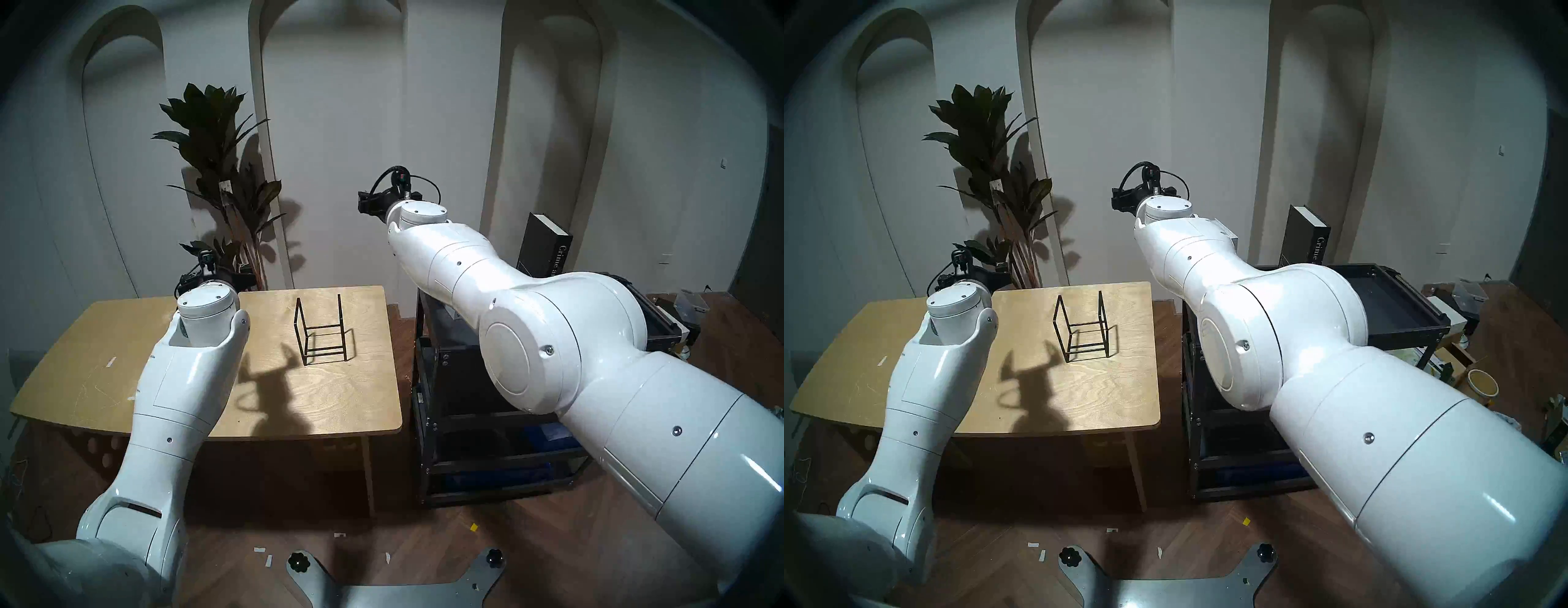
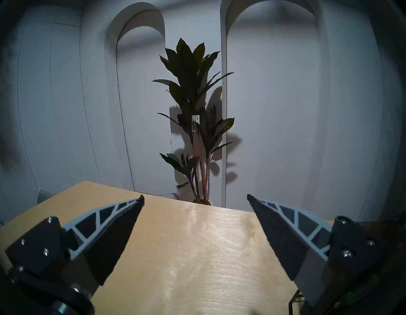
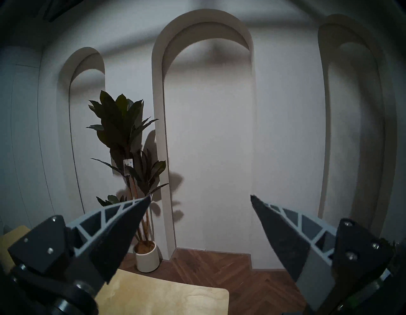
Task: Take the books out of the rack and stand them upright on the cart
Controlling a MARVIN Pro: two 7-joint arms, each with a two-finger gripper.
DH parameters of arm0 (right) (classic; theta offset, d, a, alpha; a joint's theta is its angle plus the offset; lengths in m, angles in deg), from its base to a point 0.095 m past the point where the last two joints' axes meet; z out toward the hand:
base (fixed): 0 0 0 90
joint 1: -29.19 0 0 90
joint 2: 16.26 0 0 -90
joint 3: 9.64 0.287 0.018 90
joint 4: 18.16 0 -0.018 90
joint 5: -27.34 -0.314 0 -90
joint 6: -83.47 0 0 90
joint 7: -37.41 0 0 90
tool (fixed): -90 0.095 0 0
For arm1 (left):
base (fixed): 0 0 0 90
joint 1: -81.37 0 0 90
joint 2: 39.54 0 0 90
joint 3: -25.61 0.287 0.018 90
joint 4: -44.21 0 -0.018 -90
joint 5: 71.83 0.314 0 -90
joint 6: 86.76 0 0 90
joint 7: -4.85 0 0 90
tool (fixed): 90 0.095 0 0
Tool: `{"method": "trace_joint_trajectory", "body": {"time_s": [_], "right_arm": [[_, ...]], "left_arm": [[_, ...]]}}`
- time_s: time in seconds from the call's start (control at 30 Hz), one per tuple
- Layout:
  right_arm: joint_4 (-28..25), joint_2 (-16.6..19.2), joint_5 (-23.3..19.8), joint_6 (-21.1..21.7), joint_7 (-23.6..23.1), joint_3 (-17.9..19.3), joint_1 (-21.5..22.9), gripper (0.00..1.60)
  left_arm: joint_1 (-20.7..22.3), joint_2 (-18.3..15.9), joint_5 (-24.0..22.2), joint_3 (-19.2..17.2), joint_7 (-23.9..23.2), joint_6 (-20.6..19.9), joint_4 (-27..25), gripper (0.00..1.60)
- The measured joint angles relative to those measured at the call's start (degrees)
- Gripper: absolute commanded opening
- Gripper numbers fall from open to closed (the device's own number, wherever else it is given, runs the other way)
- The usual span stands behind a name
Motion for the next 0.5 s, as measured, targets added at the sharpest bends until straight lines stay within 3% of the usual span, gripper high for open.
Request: {"method": "trace_joint_trajectory", "body": {"time_s": [0.5], "right_arm": [[1.52,-2.37,-2.89,1.89,3.51,2.97,0.06,1.60]], "left_arm": [[3.92,-1.76,0.51,0.14,-6.11,7.98,8.55,1.60]]}}
